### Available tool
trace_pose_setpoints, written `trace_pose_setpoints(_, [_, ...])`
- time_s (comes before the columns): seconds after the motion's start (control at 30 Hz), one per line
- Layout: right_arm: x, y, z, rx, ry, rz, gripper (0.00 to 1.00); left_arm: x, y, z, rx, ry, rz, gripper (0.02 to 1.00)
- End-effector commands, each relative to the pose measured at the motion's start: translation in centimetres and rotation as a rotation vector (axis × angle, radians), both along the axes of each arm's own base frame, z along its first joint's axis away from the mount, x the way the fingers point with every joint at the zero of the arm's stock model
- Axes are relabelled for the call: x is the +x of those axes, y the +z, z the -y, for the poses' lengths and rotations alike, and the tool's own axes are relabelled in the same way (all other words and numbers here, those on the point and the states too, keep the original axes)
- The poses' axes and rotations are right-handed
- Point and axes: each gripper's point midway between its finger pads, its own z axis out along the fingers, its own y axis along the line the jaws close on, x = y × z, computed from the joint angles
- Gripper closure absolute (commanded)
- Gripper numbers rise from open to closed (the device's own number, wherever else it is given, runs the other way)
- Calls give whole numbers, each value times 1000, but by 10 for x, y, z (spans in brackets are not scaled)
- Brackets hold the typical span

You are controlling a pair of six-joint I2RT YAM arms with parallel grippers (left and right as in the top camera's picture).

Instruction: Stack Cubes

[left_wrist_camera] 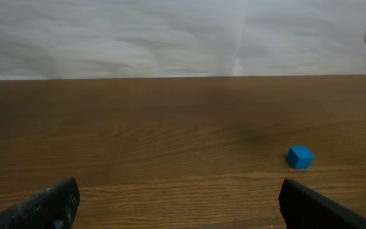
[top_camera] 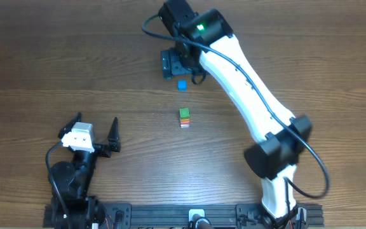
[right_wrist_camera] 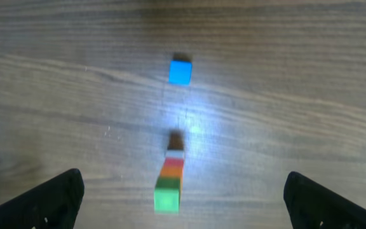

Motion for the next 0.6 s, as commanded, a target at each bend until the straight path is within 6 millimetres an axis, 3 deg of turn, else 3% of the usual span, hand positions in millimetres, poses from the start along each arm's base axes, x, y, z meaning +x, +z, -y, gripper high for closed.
trace_pose_setpoints(0.03, [17, -41, -3, -63, 14, -66, 9, -1, -1, 3, 14, -15, 3, 20])
trace_pose_setpoints(0.23, [16, -86, -1, -103, 5, -173, 9, -1, -1, 3, 14, -15, 3, 18])
trace_pose_setpoints(0.6, [25, -140, -9, -70, 14, -218, 9, -1, -1, 3, 13, -15, 3, 20])
